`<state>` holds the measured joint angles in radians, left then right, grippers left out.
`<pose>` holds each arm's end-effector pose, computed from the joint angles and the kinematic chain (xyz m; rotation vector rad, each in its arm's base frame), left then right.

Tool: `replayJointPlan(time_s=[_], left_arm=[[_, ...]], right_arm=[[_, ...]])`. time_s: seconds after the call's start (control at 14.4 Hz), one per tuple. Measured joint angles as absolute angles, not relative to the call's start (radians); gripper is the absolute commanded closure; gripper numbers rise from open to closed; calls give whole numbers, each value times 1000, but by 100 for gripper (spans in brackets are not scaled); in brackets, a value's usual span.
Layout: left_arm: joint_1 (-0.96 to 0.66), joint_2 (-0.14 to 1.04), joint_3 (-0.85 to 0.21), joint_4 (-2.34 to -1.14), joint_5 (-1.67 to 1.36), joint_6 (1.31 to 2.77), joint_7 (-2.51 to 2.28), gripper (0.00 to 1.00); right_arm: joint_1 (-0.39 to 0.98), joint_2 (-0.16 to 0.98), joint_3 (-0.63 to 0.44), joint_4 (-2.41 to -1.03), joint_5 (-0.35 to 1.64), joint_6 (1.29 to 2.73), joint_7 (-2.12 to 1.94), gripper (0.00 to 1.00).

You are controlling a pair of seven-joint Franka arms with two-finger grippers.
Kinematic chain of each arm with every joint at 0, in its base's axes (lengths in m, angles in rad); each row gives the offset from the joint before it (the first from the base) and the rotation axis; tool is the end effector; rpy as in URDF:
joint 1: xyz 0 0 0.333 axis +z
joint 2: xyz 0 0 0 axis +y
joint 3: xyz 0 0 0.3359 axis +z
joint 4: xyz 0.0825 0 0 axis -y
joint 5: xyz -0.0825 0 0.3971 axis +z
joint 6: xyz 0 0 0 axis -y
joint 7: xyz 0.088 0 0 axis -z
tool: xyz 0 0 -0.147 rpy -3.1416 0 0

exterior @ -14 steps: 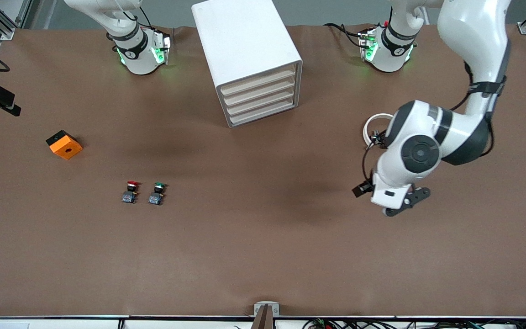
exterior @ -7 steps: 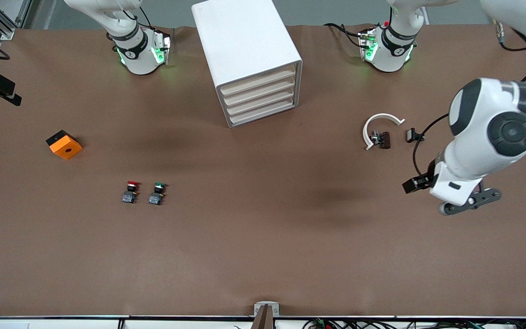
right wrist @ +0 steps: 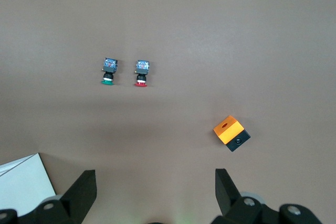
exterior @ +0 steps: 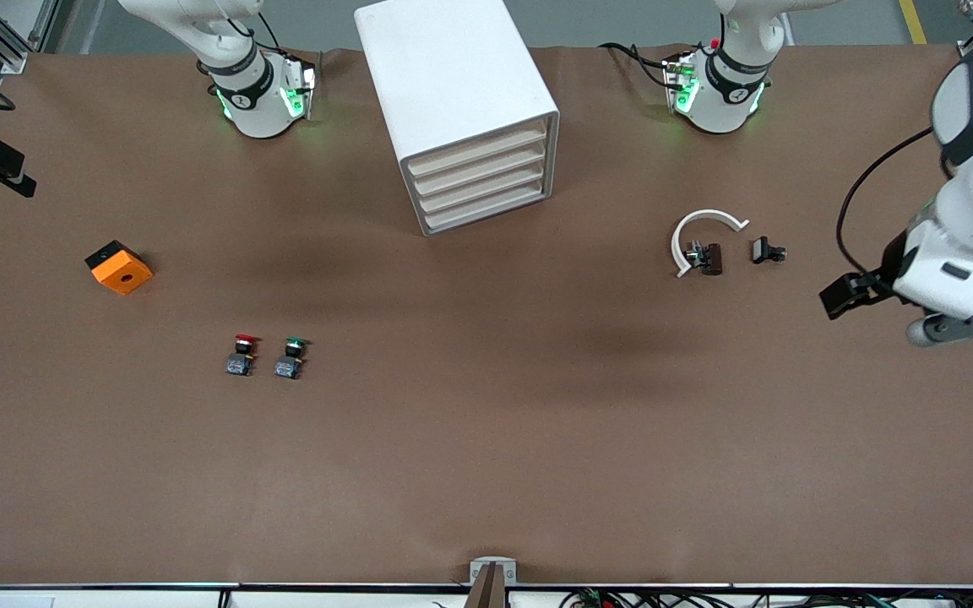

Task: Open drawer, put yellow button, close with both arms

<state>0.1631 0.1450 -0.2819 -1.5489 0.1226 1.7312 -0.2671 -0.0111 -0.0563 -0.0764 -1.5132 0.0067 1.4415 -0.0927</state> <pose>0.6254 -0.0481 0.5467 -3.0618 -0.2070 -0.0889 0.5323 -0.0470 0.6517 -3.1292 -0.0096 0.0227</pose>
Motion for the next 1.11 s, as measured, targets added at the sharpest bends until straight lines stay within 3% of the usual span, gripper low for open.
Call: replayJointPlan(time_s=[0.28,0.63,1.11], left_arm=[[177,43,-252,-1560,66,1652,-120,0],[78,-77,-194,-1585,52,1541,-116,0],[41,-114,-122,-1610,-16,1504,-118,0]], right_arm=[[-29,-64,-77,-1513,7,1441,-92,0],[-31,-78,-72,-1514,7,1419,-92,0],[-31,-104,-72,-1552,7,1434,-88,0]])
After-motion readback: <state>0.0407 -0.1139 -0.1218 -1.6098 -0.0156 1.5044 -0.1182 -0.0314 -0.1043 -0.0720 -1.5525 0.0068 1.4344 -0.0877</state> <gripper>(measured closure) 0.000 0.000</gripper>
